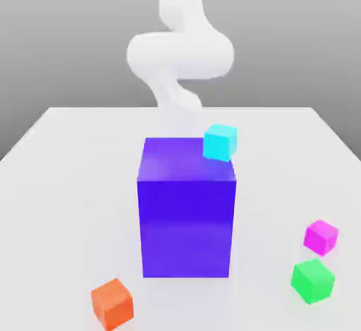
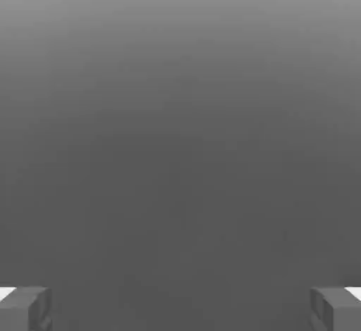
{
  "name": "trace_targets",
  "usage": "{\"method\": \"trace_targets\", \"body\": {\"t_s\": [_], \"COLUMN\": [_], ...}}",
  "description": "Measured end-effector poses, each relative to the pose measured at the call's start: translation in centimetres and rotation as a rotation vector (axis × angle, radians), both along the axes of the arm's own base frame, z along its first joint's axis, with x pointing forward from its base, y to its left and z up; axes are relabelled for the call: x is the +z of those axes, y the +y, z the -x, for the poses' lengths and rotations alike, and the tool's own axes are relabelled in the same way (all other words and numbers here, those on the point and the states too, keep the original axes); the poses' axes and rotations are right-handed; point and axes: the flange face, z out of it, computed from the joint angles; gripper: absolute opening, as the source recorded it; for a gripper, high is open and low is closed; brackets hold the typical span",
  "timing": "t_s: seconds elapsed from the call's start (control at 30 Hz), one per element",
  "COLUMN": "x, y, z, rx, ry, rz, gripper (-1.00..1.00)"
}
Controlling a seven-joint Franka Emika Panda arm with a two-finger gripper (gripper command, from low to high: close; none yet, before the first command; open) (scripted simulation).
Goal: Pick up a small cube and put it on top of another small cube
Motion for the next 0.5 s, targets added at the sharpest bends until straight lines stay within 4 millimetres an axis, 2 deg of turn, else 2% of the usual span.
{"method": "trace_targets", "body": {"t_s": [0.1, 0.23, 0.37, 0.5], "x": [-6.3, -14.8, -23.5, -31.9], "y": [4.2, 9.5, 14.5, 18.9], "z": [-3.2, -5.3, -5.2, -2.8], "rx": [0.053, 0.134, 0.228, 0.334], "ry": [0.095, 0.214, 0.329, 0.443], "rz": [0.052, 0.111, 0.159, 0.195], "gripper": [0.00, 0.00, 0.00, 0.00]}}
